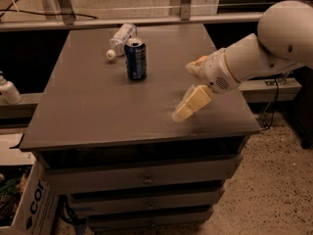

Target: Knock pepsi can over

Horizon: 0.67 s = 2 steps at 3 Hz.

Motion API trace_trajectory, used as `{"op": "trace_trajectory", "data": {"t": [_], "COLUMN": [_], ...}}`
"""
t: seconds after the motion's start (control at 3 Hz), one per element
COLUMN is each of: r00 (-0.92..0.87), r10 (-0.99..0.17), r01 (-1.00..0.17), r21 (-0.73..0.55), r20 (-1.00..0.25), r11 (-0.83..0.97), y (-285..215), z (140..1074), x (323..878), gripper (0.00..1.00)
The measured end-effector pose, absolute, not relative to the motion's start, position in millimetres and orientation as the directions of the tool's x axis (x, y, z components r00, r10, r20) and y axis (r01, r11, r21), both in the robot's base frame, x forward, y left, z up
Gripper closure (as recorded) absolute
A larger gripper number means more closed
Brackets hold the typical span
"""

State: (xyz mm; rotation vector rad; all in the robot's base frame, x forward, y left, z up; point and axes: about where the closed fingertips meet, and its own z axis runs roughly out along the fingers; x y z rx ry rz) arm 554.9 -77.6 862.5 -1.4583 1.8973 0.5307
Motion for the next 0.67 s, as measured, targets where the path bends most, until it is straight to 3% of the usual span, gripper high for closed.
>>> {"op": "trace_trajectory", "data": {"t": [0.67], "r00": [-0.095], "r10": [-0.596], "r01": [-0.946], "r21": [-0.114], "r20": [-0.797], "r11": [0.302], "y": [-34], "z": [866], "x": [603], "gripper": [0.0]}}
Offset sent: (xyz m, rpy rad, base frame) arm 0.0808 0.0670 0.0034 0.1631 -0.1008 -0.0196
